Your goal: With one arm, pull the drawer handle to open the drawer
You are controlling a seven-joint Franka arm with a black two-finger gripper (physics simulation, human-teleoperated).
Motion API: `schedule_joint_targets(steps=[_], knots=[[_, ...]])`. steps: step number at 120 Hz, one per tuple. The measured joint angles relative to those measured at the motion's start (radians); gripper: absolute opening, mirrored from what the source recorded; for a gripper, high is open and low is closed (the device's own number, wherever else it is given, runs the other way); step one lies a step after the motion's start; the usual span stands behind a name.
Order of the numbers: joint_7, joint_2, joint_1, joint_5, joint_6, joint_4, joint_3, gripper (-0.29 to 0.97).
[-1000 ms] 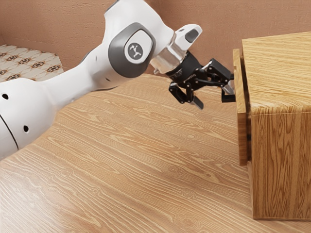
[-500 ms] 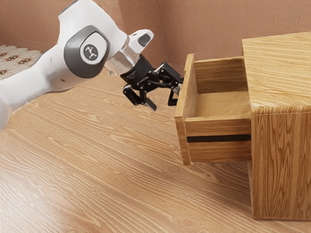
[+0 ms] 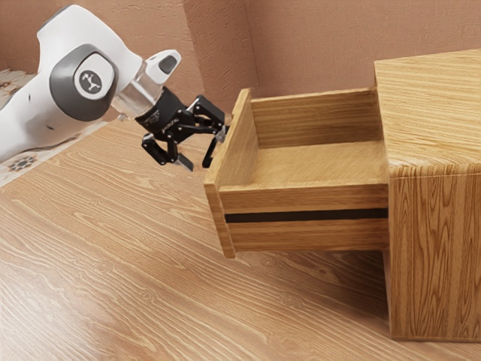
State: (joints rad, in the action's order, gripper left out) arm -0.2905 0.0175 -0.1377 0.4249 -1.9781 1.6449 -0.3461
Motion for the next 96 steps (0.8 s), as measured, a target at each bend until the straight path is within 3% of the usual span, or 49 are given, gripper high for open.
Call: schedule_joint_targets(steps=[56,73,84,96], knots=[[0.001,-0.034,-0.104,0.034,0.02,0.032,-0.13,0.68],[0.001,-0.08,-0.094,0.033,0.033,0.04,-0.154,0.68],[0.001,-0.123,-0.008,0.022,0.047,0.049,-0.166,0.68],[0.001,-0.178,0.004,-0.053,0.093,0.034,-0.163,0.68]])
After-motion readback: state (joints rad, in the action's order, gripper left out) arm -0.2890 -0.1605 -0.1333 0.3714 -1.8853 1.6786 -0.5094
